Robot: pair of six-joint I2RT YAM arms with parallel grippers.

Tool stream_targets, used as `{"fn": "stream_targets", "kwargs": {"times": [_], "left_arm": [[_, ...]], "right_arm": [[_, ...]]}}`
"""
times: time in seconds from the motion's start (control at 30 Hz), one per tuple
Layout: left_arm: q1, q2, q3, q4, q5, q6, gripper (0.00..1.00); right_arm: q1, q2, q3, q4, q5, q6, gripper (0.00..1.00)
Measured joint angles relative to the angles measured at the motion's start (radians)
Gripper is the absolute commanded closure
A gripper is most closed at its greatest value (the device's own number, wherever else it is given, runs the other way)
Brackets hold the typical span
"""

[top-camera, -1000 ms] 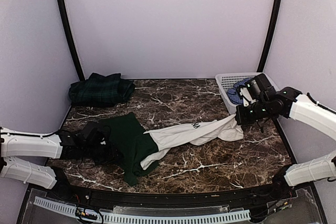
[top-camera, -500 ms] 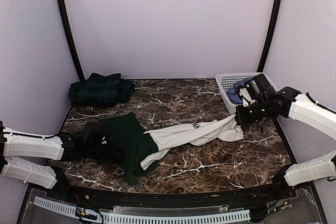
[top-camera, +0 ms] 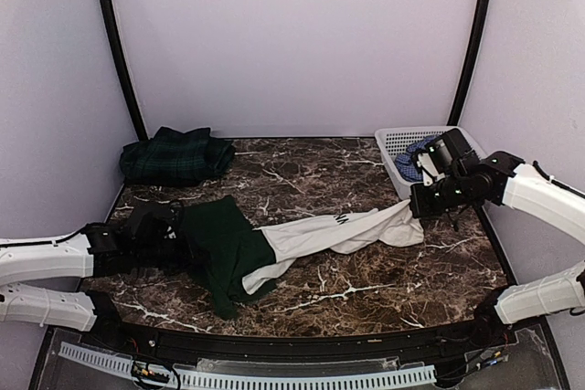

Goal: Fold and stack the mixed laundry pile
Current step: Pick up the crumpled T-shirt from the center of the board, then flatten out the crumpled T-shirt at the center of the board.

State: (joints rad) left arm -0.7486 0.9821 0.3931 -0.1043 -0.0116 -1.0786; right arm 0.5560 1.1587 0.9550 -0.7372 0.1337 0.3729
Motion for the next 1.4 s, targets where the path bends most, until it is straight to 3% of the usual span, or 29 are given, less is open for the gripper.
{"fn": "stream_targets", "kwargs": {"times": [0.17,0.4,0.6,0.87,1.17,1.4], "left_arm": [[0.031,-0.075,0.164,-0.135,-0.035,0.076,1.00],[0.163,-0.069,0.541,-0.259,-0.050,0.283,1.00],[0.211,-0.006,0.827,-0.325,-0.048,0.431,1.00],[0.220,-0.030,1.020,-0.411,0.041,0.485,1.00],[0.220,-0.073,1.220,-0.484,0.258,0.518,1.00],[0.220,-0.084,1.324,-0.513,0.330,0.523,1.00]], "right_arm": [[-0.002,-0.032,0.038,-0.026,0.026,-0.026,1.00],[-0.014,-0.039,0.290,-0.025,0.071,-0.122,1.00],[-0.016,-0.023,0.458,-0.026,0.104,-0.219,1.00],[-0.016,-0.089,0.579,-0.073,0.079,-0.295,1.00],[-0.014,-0.197,0.792,-0.154,-0.093,-0.346,1.00],[-0.013,-0.232,0.889,-0.184,-0.198,-0.359,1.00]]}}
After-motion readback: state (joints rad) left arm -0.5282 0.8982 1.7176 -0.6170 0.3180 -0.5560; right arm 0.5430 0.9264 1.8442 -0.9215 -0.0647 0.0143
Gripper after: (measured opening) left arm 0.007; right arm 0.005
